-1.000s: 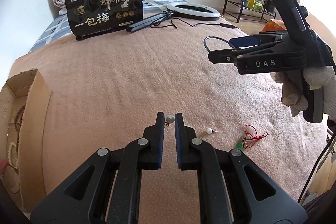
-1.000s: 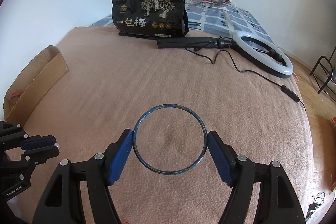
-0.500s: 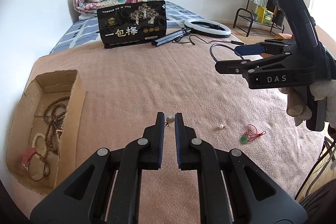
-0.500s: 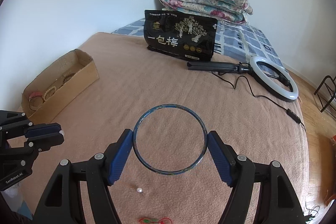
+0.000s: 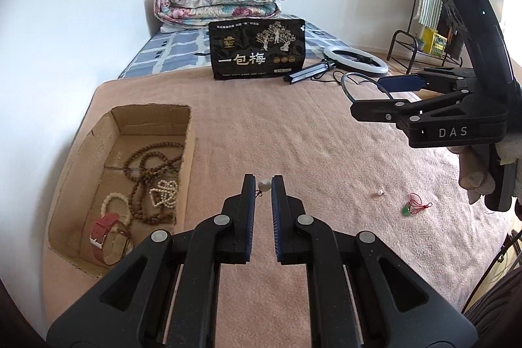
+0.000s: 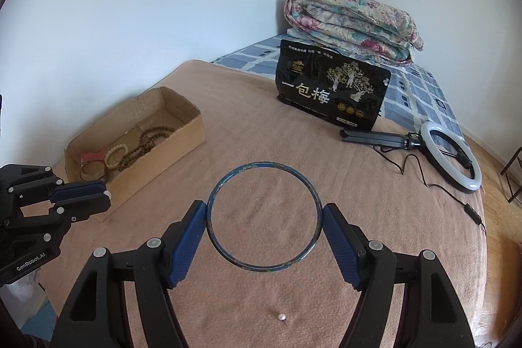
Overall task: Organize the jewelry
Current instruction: 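Lift the bangle and pearl earring and carry both over the cardboard box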
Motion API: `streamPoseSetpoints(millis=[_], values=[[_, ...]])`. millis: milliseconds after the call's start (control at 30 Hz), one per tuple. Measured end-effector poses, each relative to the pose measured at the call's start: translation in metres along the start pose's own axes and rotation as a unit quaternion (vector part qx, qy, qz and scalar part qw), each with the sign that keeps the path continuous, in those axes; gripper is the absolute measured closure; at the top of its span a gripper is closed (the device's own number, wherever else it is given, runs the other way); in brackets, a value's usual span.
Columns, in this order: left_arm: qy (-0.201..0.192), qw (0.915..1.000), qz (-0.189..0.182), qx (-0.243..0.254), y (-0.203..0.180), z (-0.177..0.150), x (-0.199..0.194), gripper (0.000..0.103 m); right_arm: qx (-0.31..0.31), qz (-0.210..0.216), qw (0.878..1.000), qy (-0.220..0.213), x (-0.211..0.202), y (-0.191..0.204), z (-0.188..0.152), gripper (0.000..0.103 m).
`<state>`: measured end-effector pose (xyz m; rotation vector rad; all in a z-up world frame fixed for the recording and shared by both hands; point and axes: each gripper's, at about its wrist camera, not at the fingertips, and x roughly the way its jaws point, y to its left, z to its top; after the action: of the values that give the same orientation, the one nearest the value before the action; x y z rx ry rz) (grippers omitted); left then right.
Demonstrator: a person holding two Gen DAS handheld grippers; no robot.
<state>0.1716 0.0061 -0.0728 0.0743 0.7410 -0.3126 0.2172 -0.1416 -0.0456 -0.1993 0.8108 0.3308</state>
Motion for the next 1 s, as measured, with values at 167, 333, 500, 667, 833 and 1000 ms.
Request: streamPoseSetpoints(millis=[167,333,500,667,833,1000], values=[[-0.006,0.9997,0.020,-0.011,0.026,0.000,-0.010,0.095,-0.003,0.013,1.000,-0.005,0.007,0.018,0.014,0.029],[-0.012,0.9989,0.040,-0.022,0.052,0.002,-0.017,0.095,-0.009,0.024,1.000,-0.009,0.016,0.036,0.030,0.029],[-0.017,0.9974,0.058,-0.039,0.082,0.004,-0.020,0.095,-0.021,0.035,0.999,-0.011,0.029,0.057,0.046,0.029],[-0.018,0.9960,0.072,-0.049,0.105,0.004,-0.019,0.095,-0.026,0.047,0.998,-0.010,0.043,0.075,0.060,0.029],[-0.018,0.9949,0.080,-0.058,0.126,0.005,-0.014,0.095,-0.032,0.056,0.998,-0.009,0.057,0.093,0.072,0.029],[-0.019,0.9942,0.086,-0.062,0.139,0.004,-0.012,0.095,-0.036,0.067,0.997,-0.009,0.070,0.109,0.084,0.029]])
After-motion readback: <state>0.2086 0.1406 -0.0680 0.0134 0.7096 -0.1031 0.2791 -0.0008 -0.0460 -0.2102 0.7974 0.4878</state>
